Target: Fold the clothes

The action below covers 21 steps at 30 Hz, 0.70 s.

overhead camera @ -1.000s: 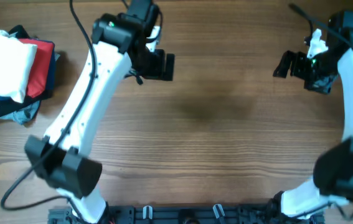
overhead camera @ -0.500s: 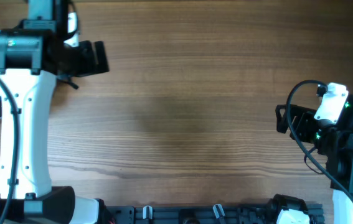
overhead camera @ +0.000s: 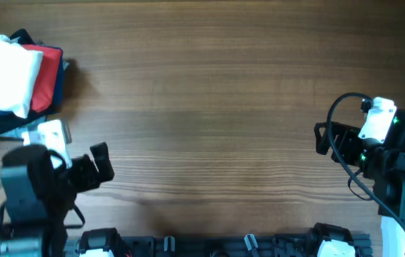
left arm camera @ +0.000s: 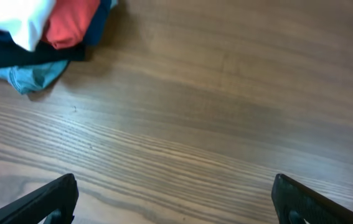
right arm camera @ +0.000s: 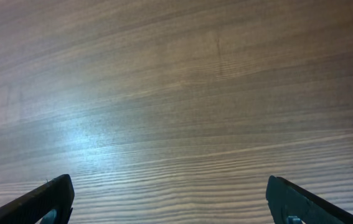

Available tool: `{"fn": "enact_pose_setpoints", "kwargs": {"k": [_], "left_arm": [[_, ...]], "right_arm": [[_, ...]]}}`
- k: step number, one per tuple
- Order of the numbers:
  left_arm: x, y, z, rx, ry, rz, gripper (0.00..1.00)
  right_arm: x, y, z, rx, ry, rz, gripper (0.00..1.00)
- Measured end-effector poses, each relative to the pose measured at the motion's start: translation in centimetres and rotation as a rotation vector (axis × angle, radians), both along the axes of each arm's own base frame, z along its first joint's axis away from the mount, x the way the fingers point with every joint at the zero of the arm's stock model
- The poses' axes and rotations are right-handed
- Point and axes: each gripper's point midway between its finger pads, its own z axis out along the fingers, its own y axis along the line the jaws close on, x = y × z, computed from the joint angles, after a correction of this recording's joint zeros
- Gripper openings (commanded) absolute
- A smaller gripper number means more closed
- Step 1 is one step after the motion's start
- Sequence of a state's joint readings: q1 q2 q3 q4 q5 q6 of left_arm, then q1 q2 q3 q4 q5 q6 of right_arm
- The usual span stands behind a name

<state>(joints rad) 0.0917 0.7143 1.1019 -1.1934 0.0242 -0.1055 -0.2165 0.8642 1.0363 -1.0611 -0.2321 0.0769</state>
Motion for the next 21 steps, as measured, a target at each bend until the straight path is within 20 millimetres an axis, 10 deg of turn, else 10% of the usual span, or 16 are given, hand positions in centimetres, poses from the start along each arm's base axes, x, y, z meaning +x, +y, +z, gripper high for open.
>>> {"fn": "enact_pose_setpoints", "kwargs": {"k": [16, 21], "left_arm": [[-1.2, -0.1, 0.6, 0.005, -0.059, 0.000, 1.00], [-1.2, -0.1, 0.5, 0.005, -0.057, 0.000, 1.00]], "right_arm": [[3.3, -0.6, -6.7, 0.061, 0.267, 0.012, 1.00], [7.7, 0.9, -3.0, 0.008, -0.072, 0.198, 1.00]]}}
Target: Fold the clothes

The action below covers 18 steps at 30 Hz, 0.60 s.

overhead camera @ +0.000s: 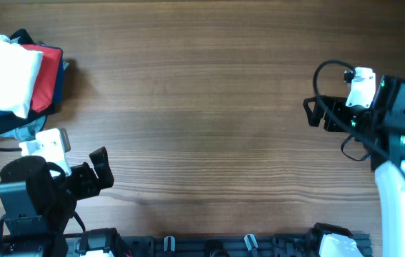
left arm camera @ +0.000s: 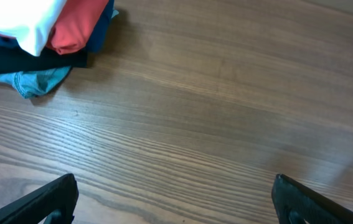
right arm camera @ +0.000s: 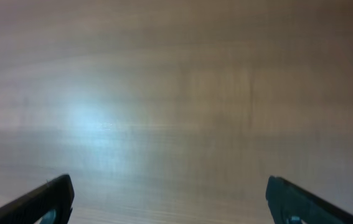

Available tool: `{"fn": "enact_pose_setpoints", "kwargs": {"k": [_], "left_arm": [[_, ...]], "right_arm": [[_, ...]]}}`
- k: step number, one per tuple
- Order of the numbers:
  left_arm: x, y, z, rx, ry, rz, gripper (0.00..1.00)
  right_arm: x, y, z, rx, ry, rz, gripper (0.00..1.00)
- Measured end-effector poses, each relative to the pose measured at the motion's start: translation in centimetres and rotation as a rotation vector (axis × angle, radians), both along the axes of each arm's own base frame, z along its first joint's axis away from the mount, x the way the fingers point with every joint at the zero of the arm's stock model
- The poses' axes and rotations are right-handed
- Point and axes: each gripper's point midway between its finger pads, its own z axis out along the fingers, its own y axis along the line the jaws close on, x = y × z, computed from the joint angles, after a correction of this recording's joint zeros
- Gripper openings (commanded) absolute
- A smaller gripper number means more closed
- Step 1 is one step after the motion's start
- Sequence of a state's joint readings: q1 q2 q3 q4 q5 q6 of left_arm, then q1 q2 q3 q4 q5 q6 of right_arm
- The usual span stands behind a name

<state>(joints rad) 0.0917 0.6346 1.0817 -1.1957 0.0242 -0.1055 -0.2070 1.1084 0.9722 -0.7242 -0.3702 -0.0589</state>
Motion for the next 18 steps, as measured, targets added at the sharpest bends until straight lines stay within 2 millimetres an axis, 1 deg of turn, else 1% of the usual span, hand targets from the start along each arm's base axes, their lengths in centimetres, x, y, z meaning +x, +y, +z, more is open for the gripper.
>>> {"fn": "enact_pose_setpoints", "kwargs": {"k": [1, 2, 4, 5, 6, 8, 9, 10, 12, 15, 18], "left_arm": [[0.0, 0.0, 0.0, 0.000, 0.001, 0.000, 1.00], [0.0, 0.0, 0.0, 0.000, 0.000, 0.000, 1.00], [0.0, 0.0, -0.1, 0.000, 0.003, 0.000, 1.00], [0.0, 0.0, -0.1, 0.000, 0.002, 0.000, 1.00], [0.0, 0.0, -0.1, 0.000, 0.002, 0.000, 1.00], [0.0, 0.0, -0.1, 0.000, 0.004, 0.000, 1.00], [0.0, 0.0, -0.1, 0.000, 0.003, 0.000, 1.00], [0.0, 0.0, -0.1, 0.000, 0.005, 0.000, 1.00], [0.0, 0.0, -0.1, 0.000, 0.004, 0.000, 1.00], [0.0, 0.0, -0.2, 0.000, 0.005, 0.000, 1.00], [0.0, 0.0, -0.1, 0.000, 0.004, 0.000, 1.00]], "right_arm": [[-0.2, 0.4, 0.5, -0.008, -0.055, 0.017, 1.00], [-1.0, 0.8, 0.8, -0.021, -0.111, 0.037, 1.00], [-1.8, 1.5, 1.3, -0.038, -0.222, 0.056, 1.00], [-2.3, 1.7, 1.2, -0.046, -0.267, 0.060, 1.00], [-3.5, 2.2, 0.5, -0.050, -0.313, 0.071, 1.00], [-4.5, 3.1, 0.5, -0.056, -0.407, 0.079, 1.00], [-5.2, 3.6, 0.9, -0.061, -0.468, 0.078, 1.00], [-5.3, 3.7, 1.7, -0.075, -0.525, 0.068, 1.00], [-6.0, 3.9, 2.4, -0.099, -0.584, 0.055, 1.00], [-6.2, 2.9, 3.4, -0.138, -0.648, -0.005, 1.00], [-6.6, 2.1, 4.3, -0.161, -0.751, -0.057, 1.00]]}}
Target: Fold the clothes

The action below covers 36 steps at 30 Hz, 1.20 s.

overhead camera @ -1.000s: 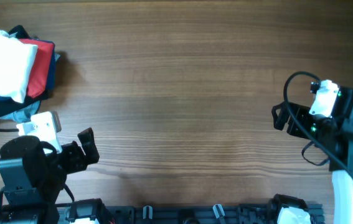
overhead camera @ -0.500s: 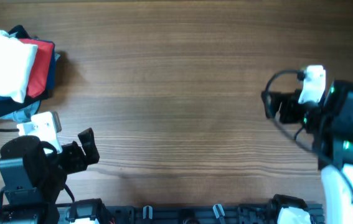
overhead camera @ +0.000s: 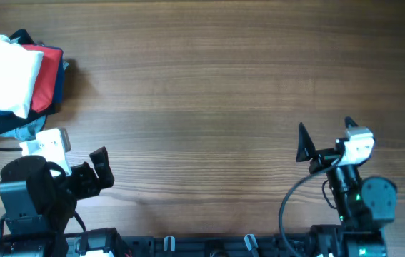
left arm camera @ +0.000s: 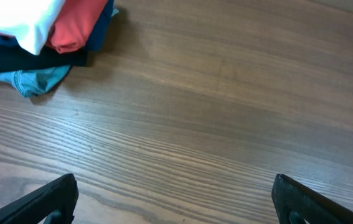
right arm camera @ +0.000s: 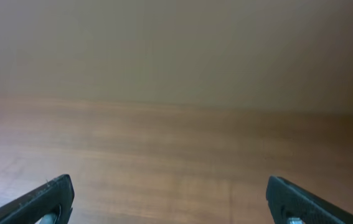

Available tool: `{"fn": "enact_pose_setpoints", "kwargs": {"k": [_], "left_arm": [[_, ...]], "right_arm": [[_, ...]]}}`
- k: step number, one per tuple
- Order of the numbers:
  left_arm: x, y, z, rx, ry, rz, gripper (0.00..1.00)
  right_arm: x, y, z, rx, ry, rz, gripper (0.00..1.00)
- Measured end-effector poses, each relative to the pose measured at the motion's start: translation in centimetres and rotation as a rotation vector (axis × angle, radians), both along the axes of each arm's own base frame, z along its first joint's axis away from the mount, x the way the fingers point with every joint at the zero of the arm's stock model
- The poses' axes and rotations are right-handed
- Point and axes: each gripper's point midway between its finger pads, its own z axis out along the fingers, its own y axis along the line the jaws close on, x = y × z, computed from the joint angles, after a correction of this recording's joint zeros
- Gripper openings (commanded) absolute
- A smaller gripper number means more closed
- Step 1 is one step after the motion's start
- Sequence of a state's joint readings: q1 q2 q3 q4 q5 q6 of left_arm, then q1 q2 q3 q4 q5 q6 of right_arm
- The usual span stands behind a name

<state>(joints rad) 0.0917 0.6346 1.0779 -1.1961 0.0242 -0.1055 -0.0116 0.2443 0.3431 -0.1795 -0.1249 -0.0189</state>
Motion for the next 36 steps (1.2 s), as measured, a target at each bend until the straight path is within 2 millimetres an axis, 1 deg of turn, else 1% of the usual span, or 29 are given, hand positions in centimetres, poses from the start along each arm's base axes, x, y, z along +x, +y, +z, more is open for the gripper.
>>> {"fn": "enact_pose_setpoints", "kwargs": {"k": [3, 5, 6, 7, 9, 11, 12, 13, 36], "left_arm": [[0.0, 0.0, 0.0, 0.000, 0.000, 0.000, 1.00], [0.0, 0.0, 0.0, 0.000, 0.000, 0.000, 1.00], [0.0, 0.0, 0.0, 0.000, 0.002, 0.000, 1.00], [0.0, 0.0, 0.0, 0.000, 0.000, 0.000, 1.00], [0.0, 0.0, 0.0, 0.000, 0.000, 0.000, 1.00], [0.0, 0.0, 0.0, 0.000, 0.000, 0.000, 1.00], [0.0, 0.0, 0.0, 0.000, 0.001, 0.000, 1.00], [0.0, 0.0, 0.0, 0.000, 0.000, 0.000, 1.00], [0.0, 0.0, 0.0, 0.000, 0.000, 0.000, 1.00]], "right_arm": [[-0.5, -0.4, 0.0, 0.000, -0.114, -0.023, 1.00], [-0.6, -0.5, -0.8, 0.001, -0.199, -0.030, 1.00], [-0.6, -0.5, -0.7, 0.002, -0.249, -0.032, 1.00], [-0.5, -0.6, -1.1, 0.002, -0.267, -0.033, 1.00], [-0.2, -0.6, -2.5, 0.002, -0.242, -0.041, 1.00], [0.0, -0.7, -4.5, -0.003, -0.160, -0.047, 1.00], [0.1, -0.7, -6.4, -0.001, -0.088, -0.045, 1.00], [0.1, -0.6, -6.9, 0.006, -0.067, -0.044, 1.00], [0.1, -0.6, -6.8, 0.035, -0.069, -0.041, 1.00]]}}
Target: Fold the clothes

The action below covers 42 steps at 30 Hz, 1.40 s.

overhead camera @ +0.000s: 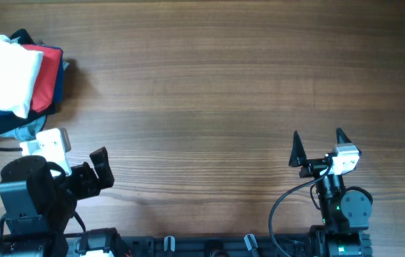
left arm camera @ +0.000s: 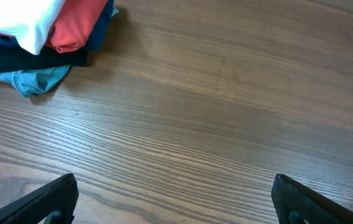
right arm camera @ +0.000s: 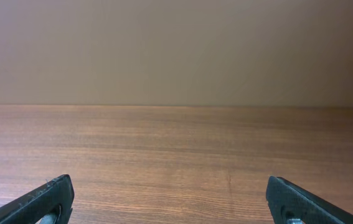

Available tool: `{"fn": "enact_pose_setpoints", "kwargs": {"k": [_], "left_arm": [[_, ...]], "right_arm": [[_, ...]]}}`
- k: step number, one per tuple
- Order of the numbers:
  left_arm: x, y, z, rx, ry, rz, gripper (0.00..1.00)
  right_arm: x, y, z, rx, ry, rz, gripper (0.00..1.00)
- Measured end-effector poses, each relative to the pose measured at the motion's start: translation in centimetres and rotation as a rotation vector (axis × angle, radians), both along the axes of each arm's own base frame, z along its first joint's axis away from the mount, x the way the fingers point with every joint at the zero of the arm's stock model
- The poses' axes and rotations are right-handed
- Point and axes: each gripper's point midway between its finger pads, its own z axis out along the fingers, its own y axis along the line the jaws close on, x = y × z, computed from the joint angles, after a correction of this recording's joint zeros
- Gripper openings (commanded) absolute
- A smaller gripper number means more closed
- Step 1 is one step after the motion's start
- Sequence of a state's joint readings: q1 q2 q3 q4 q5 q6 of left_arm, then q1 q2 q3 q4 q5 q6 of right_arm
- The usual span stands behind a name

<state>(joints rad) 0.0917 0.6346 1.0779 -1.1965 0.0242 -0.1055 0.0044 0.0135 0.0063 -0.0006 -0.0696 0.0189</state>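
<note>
A stack of folded clothes (overhead camera: 13, 75) lies at the table's far left edge: white on top, red under it, dark blue and light blue below. The same clothes (left arm camera: 39, 37) show at the top left of the left wrist view. My left gripper (overhead camera: 96, 170) sits open at the front left, a short way in front of the stack, holding nothing. Open as well, my right gripper (overhead camera: 318, 141) rests at the front right, fingers pointing toward the far side. Only bare wood lies between the fingertips (right arm camera: 45, 199) in the right wrist view.
The wooden table (overhead camera: 209, 93) stretches between the two arms. A plain beige wall (right arm camera: 176, 50) stands beyond the table's far edge in the right wrist view. The arm bases and a black rail (overhead camera: 216, 244) run along the front edge.
My right arm has settled slightly left and lower at the front right, its wrist view now sharp and level over the table. The left arm and the stack have not moved.
My right gripper was open at the right edge of the table, looking down at the wood. It then sat a bit farther back. Then it was at the front right, tilted up toward the wall, where it still rests. The left gripper shifted slightly and stayed open throughout.
</note>
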Motion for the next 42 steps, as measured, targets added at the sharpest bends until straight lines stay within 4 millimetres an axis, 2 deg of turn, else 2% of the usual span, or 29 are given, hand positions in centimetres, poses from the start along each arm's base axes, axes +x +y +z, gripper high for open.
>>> {"fn": "enact_pose_setpoints", "kwargs": {"k": [3, 5, 8, 10, 13, 16, 17, 20, 22, 24, 26, 27, 42], "left_arm": [[-0.3, 0.0, -0.2, -0.001, 0.012, 0.000, 1.00], [-1.2, 0.0, -0.5, -0.005, 0.009, 0.010, 1.00], [-2.0, 0.3, 0.0, 0.005, -0.100, 0.035, 1.00], [-2.0, 0.5, -1.3, 0.012, -0.159, 0.042, 1.00], [-0.8, 0.5, -4.5, 0.015, -0.221, 0.036, 1.00], [1.3, 0.4, -7.9, 0.016, -0.328, 0.017, 1.00], [2.1, 0.4, -8.0, 0.020, -0.383, 0.010, 1.00], [4.6, 0.6, -6.1, 0.051, -0.641, -0.005, 1.00], [5.6, 0.7, -5.7, 0.066, -0.757, -0.011, 1.00], [5.9, 0.7, -5.7, 0.072, -0.795, -0.013, 1.00], [6.4, 0.2, -9.5, 0.051, -0.707, -0.031, 1.00], [6.4, 0.0, -10.2, 0.045, -0.684, -0.041, 1.00], [6.4, -0.5, -10.1, 0.039, -0.685, -0.057, 1.00]], "right_arm": [[0.0, 0.0, 0.0, 0.000, 0.000, 0.000, 1.00], [0.0, 0.0, 0.0, 0.000, 0.000, 0.000, 1.00], [0.0, 0.0, 0.0, 0.003, 0.000, 0.000, 1.00], [0.0, 0.0, 0.0, 0.003, 0.000, 0.000, 1.00], [0.0, 0.0, 0.0, 0.003, 0.000, 0.000, 1.00], [0.0, 0.0, 0.0, 0.003, 0.000, 0.000, 1.00], [0.0, 0.0, 0.0, 0.003, 0.000, 0.000, 1.00], [0.0, 0.0, 0.0, 0.003, 0.000, 0.000, 1.00], [0.0, 0.0, 0.0, 0.003, -0.001, 0.000, 1.00], [0.0, 0.0, 0.0, 0.003, 0.000, 0.000, 1.00], [0.0, 0.0, 0.0, 0.003, -0.001, 0.000, 0.99], [0.0, 0.0, 0.0, 0.003, -0.001, 0.000, 1.00], [0.0, 0.0, 0.0, 0.003, -0.001, 0.000, 1.00]]}}
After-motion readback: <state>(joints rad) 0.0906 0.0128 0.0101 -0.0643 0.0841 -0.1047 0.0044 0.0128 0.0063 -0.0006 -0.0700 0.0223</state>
